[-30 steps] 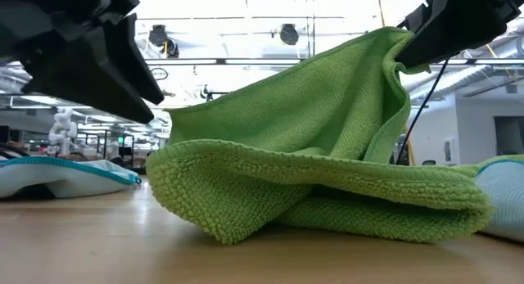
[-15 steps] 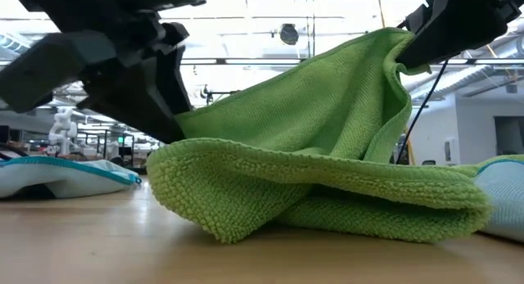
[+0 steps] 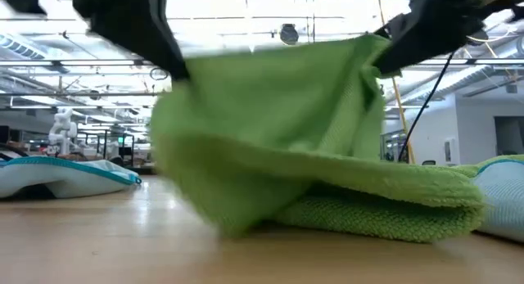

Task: Fold microfiber towels
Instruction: Fold the left green microfiber cloth

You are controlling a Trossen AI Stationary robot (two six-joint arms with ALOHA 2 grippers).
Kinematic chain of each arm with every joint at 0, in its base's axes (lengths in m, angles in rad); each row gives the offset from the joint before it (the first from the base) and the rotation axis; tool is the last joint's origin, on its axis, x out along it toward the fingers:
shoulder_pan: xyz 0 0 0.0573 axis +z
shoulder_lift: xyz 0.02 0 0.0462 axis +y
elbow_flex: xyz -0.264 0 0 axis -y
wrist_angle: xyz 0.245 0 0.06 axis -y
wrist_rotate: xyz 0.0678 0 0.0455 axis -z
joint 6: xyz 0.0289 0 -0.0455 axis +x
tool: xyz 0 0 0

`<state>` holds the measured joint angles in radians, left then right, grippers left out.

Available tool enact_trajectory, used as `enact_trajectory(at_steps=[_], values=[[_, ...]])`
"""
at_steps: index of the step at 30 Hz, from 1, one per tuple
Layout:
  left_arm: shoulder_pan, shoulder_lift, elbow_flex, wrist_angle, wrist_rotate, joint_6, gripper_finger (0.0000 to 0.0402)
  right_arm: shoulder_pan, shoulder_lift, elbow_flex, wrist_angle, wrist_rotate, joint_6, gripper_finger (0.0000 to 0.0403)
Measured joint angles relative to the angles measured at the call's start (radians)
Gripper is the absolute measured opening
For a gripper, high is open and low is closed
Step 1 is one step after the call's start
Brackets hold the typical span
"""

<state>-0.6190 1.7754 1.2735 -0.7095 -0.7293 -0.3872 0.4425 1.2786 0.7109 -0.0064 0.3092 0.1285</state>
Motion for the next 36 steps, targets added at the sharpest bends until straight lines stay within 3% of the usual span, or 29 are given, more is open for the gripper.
enact_trajectory(at_steps=[7,12,18,21,25,32,36], values=[[-0.032,-0.175,0.068,-0.188,-0.218,0.009,0.0003,-0.132,-0.158,0.000,0.014,0.001,-0.121,0.0002],[0.027,-0.296,0.065,-0.264,-0.362,0.085,0.0002,-0.286,-0.294,0.001,0.216,0.011,-0.280,0.0002],[0.093,-0.432,0.065,-0.104,-0.533,0.315,0.0001,-0.450,-0.361,0.022,0.375,-0.070,-0.293,0.0002],[0.109,-0.480,0.066,0.063,-0.511,0.453,0.0001,-0.481,-0.349,0.080,0.315,-0.143,-0.232,0.0002],[0.068,-0.482,0.060,0.128,-0.353,0.472,0.0001,-0.452,-0.327,0.122,0.144,-0.273,-0.125,0.0002],[-0.107,-0.431,-0.017,0.079,-0.163,0.206,0.0000,-0.336,-0.330,0.124,-0.199,-0.453,0.056,0.0002],[-0.227,-0.388,-0.050,0.117,-0.138,0.076,0.0000,-0.261,-0.323,0.097,-0.189,-0.545,0.134,0.0002]])
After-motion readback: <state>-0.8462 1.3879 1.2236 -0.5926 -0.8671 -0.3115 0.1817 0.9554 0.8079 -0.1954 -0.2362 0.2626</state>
